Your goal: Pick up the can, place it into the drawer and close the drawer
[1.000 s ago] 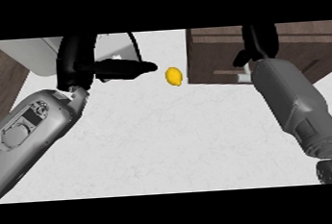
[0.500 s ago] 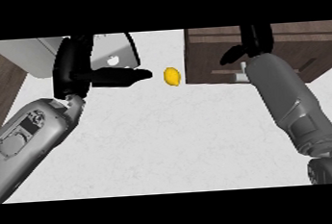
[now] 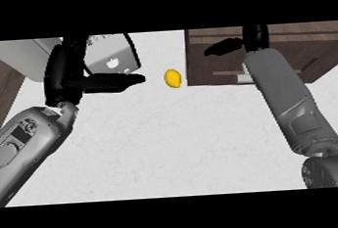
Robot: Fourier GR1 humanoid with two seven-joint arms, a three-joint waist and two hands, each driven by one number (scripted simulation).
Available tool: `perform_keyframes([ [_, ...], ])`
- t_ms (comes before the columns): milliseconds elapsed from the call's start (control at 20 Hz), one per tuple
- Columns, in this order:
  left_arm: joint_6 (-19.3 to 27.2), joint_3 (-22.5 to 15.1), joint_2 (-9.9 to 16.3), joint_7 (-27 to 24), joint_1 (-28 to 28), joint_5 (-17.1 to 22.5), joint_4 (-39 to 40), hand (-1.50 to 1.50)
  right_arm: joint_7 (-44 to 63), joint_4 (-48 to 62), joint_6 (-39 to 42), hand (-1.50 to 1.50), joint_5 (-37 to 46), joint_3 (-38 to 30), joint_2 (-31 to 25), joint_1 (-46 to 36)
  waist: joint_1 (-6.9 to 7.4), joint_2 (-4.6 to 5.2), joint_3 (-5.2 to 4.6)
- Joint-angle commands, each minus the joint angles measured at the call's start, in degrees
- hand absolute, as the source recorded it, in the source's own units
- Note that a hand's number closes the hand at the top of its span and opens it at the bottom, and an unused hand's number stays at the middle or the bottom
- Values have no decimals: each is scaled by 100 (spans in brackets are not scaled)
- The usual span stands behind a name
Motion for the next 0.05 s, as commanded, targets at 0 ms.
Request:
perform_keyframes([
  [0, -23, 103, -70, -93, 199, -70, -30, -150, -61, -45, 65, -150, -537, -392, 118, -252, -2, -43, -28],
])
